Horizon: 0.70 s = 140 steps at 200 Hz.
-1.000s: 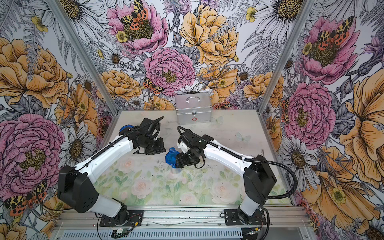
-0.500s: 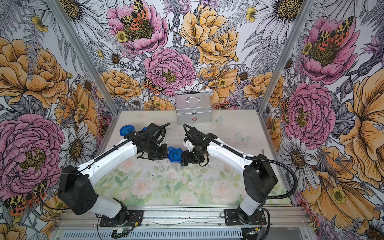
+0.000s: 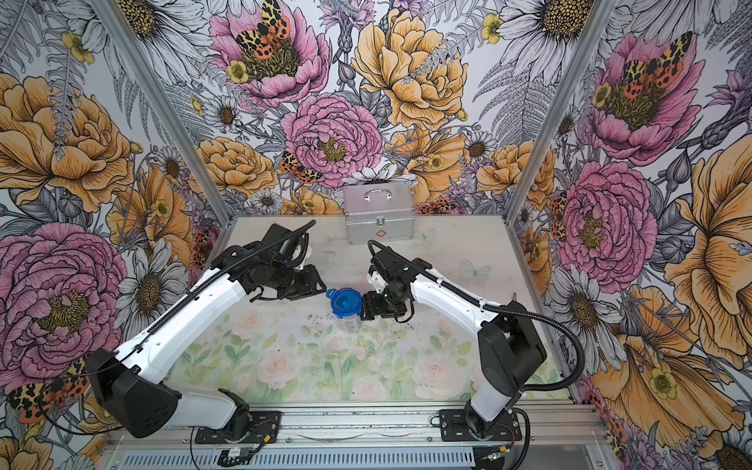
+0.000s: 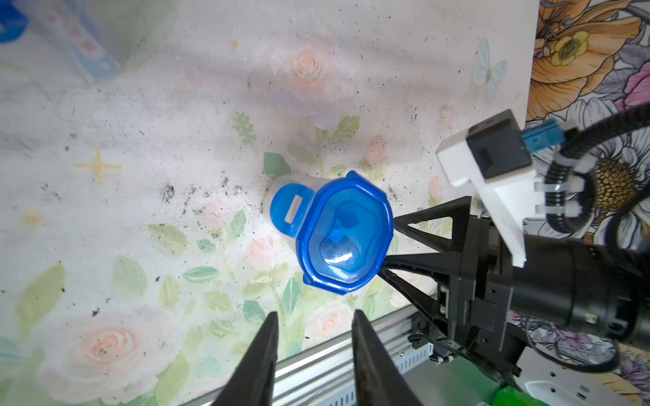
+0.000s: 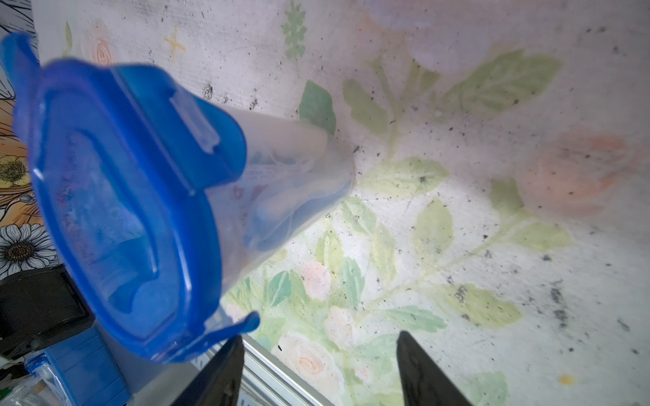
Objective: Pack away toiletry kits
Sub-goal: Close the fastener on the container.
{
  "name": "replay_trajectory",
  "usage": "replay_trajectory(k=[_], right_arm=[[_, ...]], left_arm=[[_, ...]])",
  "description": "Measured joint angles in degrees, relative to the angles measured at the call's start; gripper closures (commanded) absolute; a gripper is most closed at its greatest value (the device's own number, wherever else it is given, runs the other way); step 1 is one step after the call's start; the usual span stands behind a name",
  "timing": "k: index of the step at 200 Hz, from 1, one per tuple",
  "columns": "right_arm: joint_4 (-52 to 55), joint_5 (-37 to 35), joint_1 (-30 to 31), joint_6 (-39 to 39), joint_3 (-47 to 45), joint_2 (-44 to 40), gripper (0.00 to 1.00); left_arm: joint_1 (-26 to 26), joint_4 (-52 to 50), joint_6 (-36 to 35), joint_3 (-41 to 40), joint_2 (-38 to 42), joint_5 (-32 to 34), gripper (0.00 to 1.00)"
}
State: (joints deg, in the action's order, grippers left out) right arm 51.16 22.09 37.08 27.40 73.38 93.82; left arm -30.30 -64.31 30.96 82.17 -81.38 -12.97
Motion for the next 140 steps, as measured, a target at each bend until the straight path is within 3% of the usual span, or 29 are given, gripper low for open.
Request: replay_trajectory(k=[60,140], right_arm=[[0.0,0.0,-0.7,0.0,-0.1,-0.5,0.31],[0.0,0.0,-1.4,-0.3,0.0,-0.1,0.32]], left_arm=[[-0.9,-0.3,-4.0,5.1,-9.7,0.5,0.46],[-1.0,1.8,-5.0,2.3,-11.3,-1.0,0.41]])
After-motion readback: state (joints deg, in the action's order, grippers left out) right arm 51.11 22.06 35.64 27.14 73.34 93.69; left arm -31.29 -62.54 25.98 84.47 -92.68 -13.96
